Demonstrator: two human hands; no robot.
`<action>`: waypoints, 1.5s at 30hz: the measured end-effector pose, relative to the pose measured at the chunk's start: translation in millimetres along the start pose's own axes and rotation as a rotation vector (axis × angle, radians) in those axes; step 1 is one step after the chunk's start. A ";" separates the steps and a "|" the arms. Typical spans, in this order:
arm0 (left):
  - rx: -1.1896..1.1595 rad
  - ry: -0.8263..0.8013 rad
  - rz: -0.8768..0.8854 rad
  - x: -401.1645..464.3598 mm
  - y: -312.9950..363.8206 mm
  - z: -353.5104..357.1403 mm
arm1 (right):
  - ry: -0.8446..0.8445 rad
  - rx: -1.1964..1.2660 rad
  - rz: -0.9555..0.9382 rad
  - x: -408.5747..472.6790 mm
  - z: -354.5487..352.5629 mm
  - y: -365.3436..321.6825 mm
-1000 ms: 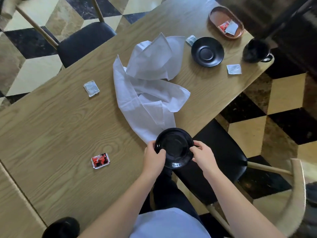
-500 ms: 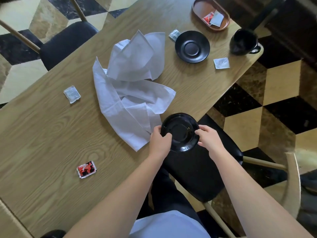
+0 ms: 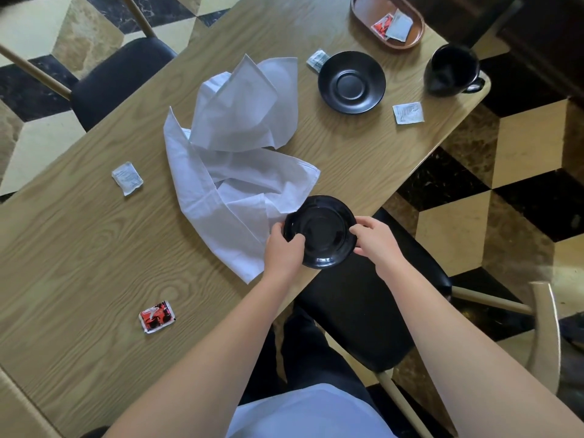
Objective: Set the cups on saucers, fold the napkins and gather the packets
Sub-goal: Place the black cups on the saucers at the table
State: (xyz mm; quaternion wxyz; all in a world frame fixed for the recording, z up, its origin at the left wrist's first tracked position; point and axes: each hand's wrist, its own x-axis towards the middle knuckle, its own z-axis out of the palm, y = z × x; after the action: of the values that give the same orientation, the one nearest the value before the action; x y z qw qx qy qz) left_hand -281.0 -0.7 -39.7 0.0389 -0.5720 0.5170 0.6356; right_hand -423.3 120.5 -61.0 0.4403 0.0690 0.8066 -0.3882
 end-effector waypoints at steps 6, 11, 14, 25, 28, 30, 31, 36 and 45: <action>0.027 0.023 -0.014 2.7 -2.9 -17.5 | -0.036 -0.010 -0.014 -4.5 15.1 4.9; 0.067 -0.060 0.032 1.7 -1.8 -22.0 | -0.034 0.007 0.021 -11.0 14.8 9.1; 0.074 -0.106 0.039 0.4 -3.6 -24.2 | -0.013 0.003 0.031 -17.0 15.6 10.9; 0.288 0.063 0.103 -14.6 4.5 -31.0 | 0.202 -0.081 -0.059 -21.9 2.4 2.0; 0.309 0.071 0.208 -2.2 45.5 -17.2 | 0.215 0.001 -0.108 -0.9 -11.0 -24.8; 0.271 0.065 0.202 11.0 78.4 -1.4 | 0.190 0.078 -0.098 14.9 -21.6 -43.0; 0.204 0.048 0.181 19.6 94.0 6.8 | 0.172 0.125 -0.090 24.0 -25.6 -52.6; -0.122 -0.013 0.089 76.4 153.8 40.0 | 0.031 0.401 -0.021 70.3 -31.0 -106.5; -0.161 0.048 0.020 177.3 201.1 83.8 | 0.109 0.464 -0.057 164.1 -41.1 -173.6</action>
State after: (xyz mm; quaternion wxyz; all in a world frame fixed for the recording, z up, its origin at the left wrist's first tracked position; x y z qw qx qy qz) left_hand -528.2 -130.9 -68.4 -0.0259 -0.5831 0.4709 0.6615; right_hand -627.9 -8.7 -75.5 0.3571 0.1662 0.7201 -0.5712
